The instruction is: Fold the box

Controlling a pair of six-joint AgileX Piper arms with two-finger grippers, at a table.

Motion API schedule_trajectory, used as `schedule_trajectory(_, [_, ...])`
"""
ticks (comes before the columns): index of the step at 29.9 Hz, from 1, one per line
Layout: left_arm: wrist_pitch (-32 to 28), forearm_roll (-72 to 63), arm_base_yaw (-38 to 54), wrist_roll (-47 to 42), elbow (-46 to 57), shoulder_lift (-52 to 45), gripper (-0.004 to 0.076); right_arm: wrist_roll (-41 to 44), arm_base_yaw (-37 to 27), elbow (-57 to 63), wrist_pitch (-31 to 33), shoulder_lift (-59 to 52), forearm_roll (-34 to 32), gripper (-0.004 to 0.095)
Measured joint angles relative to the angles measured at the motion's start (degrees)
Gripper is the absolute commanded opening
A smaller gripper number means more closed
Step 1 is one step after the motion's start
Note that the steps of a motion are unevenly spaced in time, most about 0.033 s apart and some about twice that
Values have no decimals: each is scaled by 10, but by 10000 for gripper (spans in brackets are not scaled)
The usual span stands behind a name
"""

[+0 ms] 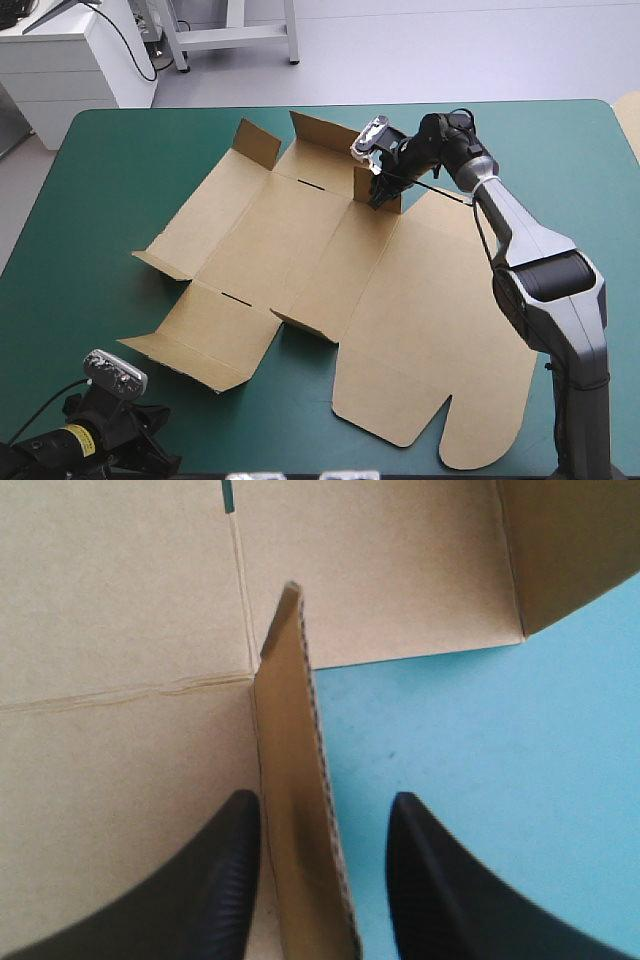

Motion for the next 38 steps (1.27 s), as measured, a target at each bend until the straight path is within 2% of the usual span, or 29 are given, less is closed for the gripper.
schedule_trajectory(2, [0,0,0,0,0,0,-8,0,0,0,-3,0,4,-20])
schedule_trajectory(7, [0,0,0,2,0,0,-8,-10,2,0,4,0,11,-21])
schedule_trajectory(15, [0,0,0,2,0,0,-8,-100,2,0,-15,0,15,-21])
schedule_trajectory(22, [0,0,0,2,0,0,-8,-235,2,0,-29,0,67,-21])
schedule_trajectory(32, [1,0,0,2,0,0,-8,-302,3,0,-8,0,155,-21])
schedule_trajectory(38, [1,0,0,2,0,0,-8,-329,25,-4,6,0,171,-21])
